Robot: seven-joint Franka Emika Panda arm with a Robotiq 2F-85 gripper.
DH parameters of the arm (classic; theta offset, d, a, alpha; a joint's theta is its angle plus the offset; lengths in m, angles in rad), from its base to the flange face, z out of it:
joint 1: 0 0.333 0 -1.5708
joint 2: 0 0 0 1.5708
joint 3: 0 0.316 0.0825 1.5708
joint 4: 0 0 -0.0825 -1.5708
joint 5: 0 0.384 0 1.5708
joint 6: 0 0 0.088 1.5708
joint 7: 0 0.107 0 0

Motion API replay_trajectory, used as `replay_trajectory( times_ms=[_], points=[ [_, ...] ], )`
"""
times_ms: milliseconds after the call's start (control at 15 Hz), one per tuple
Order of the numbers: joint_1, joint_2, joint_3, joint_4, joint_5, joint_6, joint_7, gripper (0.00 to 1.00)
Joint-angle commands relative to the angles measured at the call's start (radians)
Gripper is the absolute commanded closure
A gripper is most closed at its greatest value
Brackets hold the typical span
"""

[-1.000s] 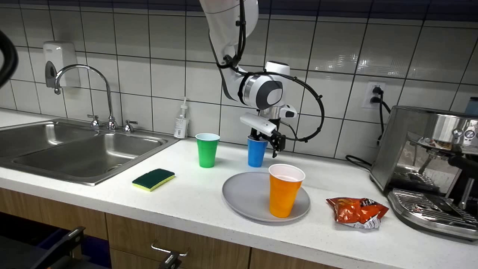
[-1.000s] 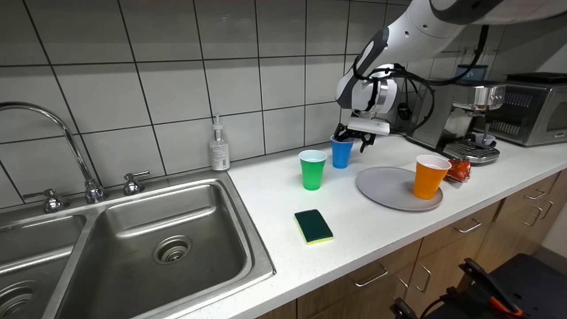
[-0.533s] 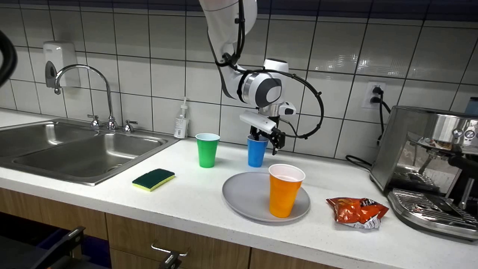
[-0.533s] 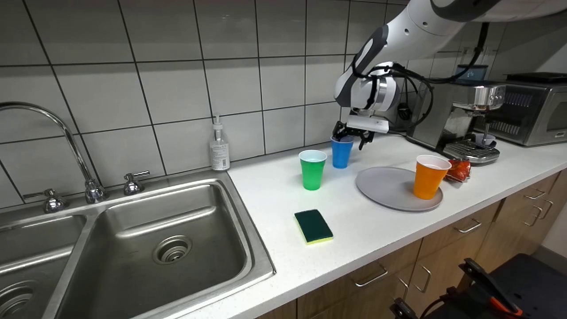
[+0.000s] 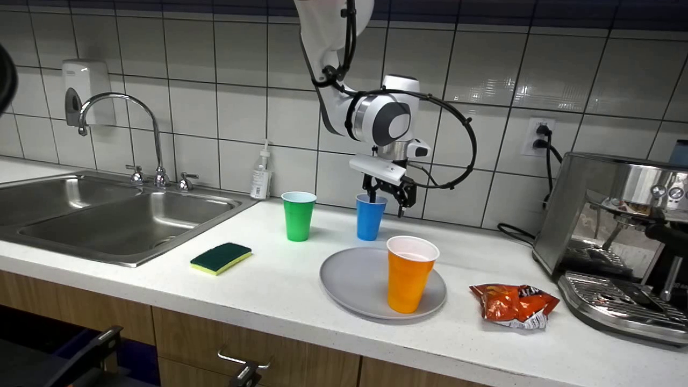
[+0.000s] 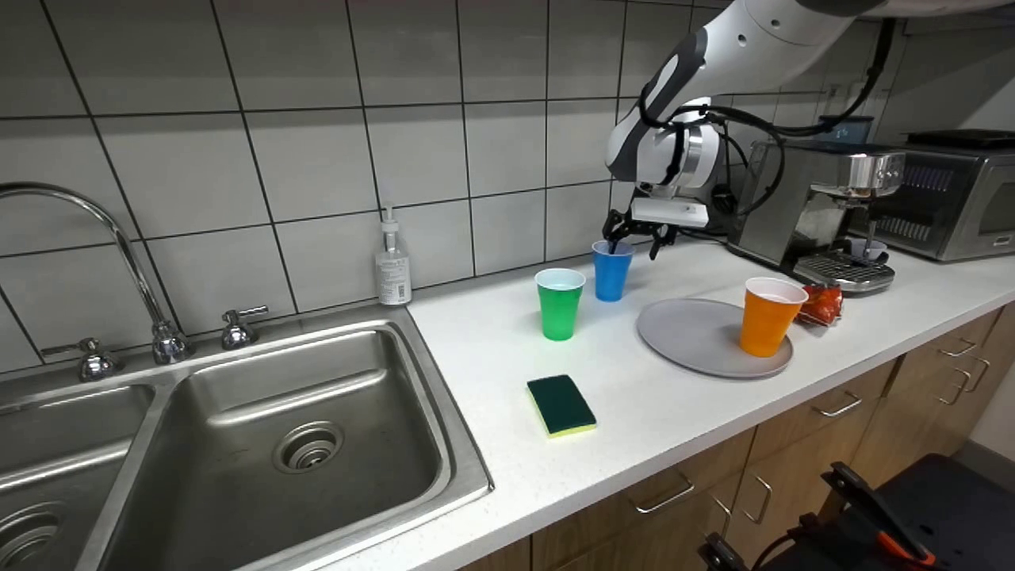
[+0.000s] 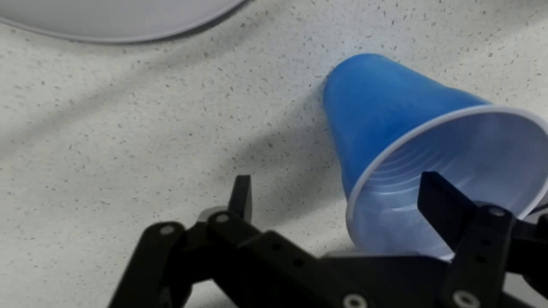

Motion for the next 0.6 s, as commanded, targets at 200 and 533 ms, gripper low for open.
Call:
replay_trajectory(
  times_ms=[200, 533],
  points=[
    [-0.029, -0.070, 0.023, -0.066, -0.016, -0.035, -0.052, 0.28],
    [-0.028, -0.078, 0.020, -0.085, -0.018, -0.033, -0.063, 0.66]
  ],
)
